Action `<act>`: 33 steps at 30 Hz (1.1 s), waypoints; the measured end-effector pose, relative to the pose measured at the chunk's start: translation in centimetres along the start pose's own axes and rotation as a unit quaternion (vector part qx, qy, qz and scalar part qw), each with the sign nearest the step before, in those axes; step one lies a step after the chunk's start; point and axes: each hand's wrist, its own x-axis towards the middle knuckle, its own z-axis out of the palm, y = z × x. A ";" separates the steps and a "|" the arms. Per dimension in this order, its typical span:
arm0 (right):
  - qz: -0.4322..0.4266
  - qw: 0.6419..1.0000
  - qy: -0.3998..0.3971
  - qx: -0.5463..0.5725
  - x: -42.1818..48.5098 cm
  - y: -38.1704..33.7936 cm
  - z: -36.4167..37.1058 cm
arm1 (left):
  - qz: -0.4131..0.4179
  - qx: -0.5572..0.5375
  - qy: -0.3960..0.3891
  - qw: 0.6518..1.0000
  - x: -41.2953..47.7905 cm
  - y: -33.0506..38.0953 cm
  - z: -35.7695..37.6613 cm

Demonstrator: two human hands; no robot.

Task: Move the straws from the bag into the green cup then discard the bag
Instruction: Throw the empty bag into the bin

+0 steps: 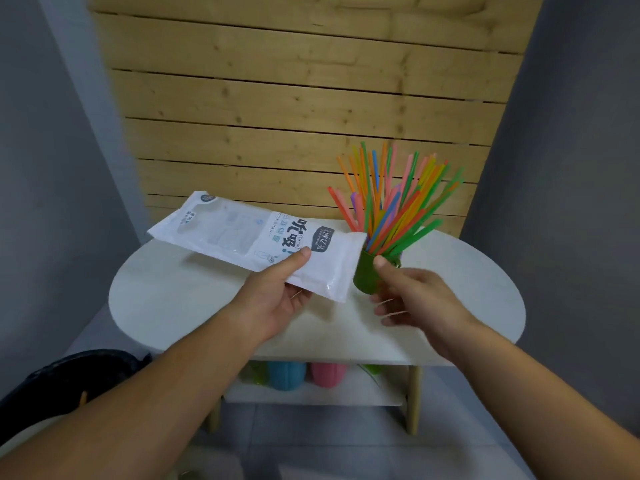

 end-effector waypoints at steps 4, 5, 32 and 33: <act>0.054 0.974 -0.137 0.174 -0.4 -0.5 3.2 | -0.049 0.078 -0.037 0.995 -1.5 0.9 -0.9; 0.040 0.969 -0.147 0.194 -0.4 -0.6 4.0 | -0.058 0.088 -0.039 0.994 -1.9 1.2 -1.2; 0.102 0.973 -0.203 0.024 -6.9 5.9 31.0 | -0.063 0.042 0.461 0.884 -18.5 4.2 -25.8; 0.105 0.973 -0.205 0.015 -6.5 6.1 31.6 | -0.057 0.042 0.464 0.883 -18.6 4.4 -25.8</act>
